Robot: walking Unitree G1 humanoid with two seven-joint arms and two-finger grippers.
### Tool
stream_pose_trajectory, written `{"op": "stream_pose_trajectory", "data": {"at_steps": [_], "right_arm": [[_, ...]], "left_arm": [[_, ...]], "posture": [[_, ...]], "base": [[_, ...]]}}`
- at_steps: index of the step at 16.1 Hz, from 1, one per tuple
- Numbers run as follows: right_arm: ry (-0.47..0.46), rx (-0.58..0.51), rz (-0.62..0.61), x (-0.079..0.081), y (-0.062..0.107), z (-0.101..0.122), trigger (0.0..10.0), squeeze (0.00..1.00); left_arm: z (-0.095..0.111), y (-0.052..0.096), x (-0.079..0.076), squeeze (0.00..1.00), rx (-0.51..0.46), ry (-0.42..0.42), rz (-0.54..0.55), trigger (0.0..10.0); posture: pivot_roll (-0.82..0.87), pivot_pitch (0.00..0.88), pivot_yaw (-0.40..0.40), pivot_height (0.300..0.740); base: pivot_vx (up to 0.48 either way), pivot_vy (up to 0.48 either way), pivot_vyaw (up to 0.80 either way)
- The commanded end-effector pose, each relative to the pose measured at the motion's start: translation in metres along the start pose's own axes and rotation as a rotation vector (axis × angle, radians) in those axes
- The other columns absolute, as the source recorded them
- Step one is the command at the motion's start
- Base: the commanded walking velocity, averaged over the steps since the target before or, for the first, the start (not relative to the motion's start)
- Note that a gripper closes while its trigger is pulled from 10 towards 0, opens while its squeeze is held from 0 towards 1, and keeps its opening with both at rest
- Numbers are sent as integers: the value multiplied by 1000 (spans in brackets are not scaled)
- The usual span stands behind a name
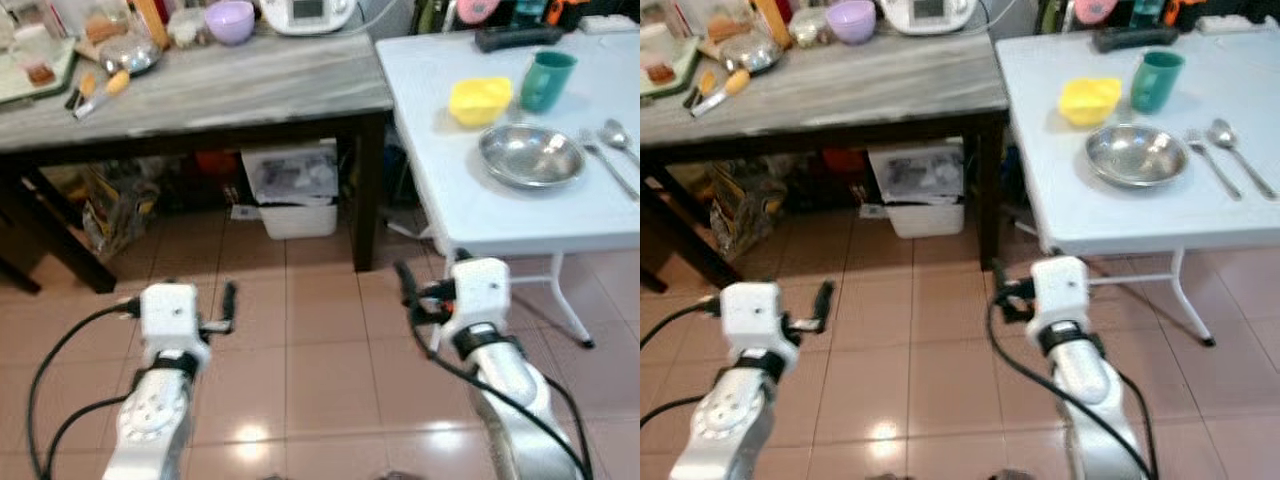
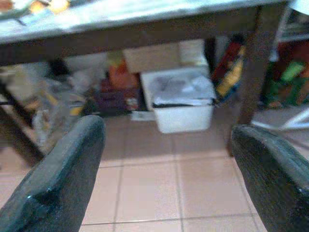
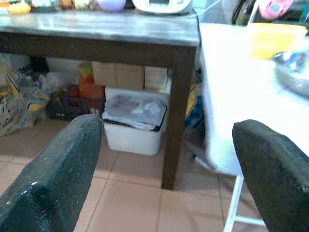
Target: Setting the table
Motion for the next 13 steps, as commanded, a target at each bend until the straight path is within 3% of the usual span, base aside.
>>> {"op": "stream_pose_trajectory", "data": {"at_steps": [1, 13], "right_arm": [[5, 12, -7, -3, -1, -5, 10000, 0], [27, -5, 10, -2, -3, -3, 10000, 0]], "left_arm": [[-2, -1, -1, 0, 5, 7, 1, 10000], [-8, -3, -3, 0, 6, 14, 1, 10000]], "posture": [[-71, 121, 103, 740], [-91, 112, 89, 740]], "base": [[0, -390, 0], [0, -361, 0]]}}
Point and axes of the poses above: a point about 5 cm out from each wrist's last joint towards the gripper, its own y axis pointing back from the gripper into the wrist, its own z axis along the axis of the wrist's last joint, x = y × z, the point moved 5 cm from there along -y, pointing out of the wrist towards the gripper, and after that the axes turned 6 degrees about y, right-handed, at the moved point
